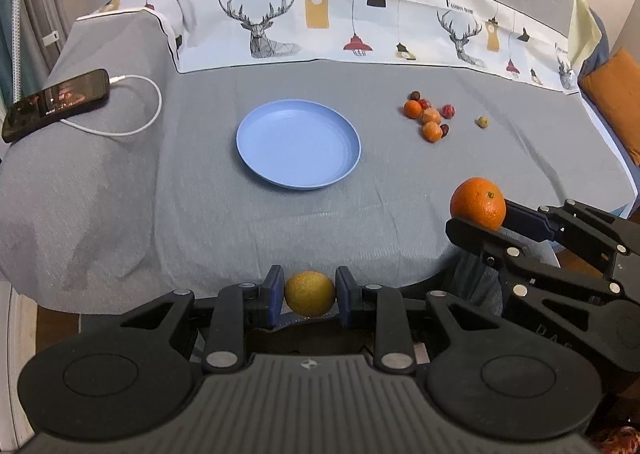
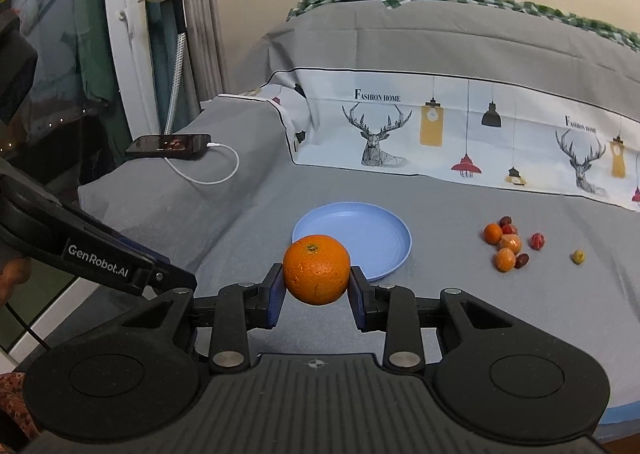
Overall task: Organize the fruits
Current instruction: 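Carry the yellow fruit and mandarin in both tools over the blue plate, then open both tools to drop the fruits onto the blue plate, then move both tools back toward the fruit cluster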
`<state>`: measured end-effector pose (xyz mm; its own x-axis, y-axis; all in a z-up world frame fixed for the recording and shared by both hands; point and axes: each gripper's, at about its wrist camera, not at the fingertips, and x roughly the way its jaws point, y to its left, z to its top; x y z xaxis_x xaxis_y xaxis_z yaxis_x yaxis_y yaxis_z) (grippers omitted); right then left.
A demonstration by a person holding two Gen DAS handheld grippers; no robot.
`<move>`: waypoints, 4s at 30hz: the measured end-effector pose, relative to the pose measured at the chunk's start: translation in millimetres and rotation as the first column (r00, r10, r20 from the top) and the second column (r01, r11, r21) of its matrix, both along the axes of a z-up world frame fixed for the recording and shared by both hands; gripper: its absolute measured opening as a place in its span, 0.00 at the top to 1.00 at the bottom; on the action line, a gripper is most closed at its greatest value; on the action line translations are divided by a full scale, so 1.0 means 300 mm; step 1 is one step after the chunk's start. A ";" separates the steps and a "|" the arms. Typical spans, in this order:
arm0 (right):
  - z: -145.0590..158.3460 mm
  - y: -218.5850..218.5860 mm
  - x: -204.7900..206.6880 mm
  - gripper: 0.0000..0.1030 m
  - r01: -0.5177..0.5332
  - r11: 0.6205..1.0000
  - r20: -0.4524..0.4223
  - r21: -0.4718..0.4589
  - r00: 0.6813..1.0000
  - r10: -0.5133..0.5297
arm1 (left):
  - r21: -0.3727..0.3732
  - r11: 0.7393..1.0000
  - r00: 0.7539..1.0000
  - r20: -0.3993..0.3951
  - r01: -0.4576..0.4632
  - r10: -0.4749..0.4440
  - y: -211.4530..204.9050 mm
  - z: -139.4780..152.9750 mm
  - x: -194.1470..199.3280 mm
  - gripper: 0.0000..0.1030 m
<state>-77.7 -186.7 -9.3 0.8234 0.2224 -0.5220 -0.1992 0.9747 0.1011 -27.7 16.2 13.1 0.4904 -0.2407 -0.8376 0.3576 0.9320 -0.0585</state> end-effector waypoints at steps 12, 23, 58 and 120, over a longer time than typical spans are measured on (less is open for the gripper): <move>-0.052 0.003 0.129 0.66 0.006 1.000 -0.099 -0.013 0.995 -0.007 | 0.007 0.999 0.999 -0.004 -0.040 0.040 -0.008 -0.012 0.177 0.71; -0.140 -0.021 0.394 0.66 0.017 1.000 -0.162 -0.010 0.987 -0.019 | 0.064 0.998 0.998 -0.050 -0.028 0.031 -0.127 -0.125 0.484 0.71; -0.308 -0.025 0.535 0.14 0.034 0.999 -0.310 -0.038 0.950 -0.044 | 0.153 0.981 0.989 -0.066 -0.119 0.130 -0.029 -0.312 0.514 0.00; -0.032 0.024 0.094 0.05 0.091 0.994 -0.035 -0.057 0.995 -0.093 | 0.211 0.968 0.989 0.084 -0.137 0.121 -0.066 -0.117 0.093 0.00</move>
<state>-49.6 -179.5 -18.9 0.8184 0.1163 -0.5627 -0.1053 0.9931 0.0520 0.2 -3.5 -21.9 0.5647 0.0113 -0.8252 0.2297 0.9583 0.1703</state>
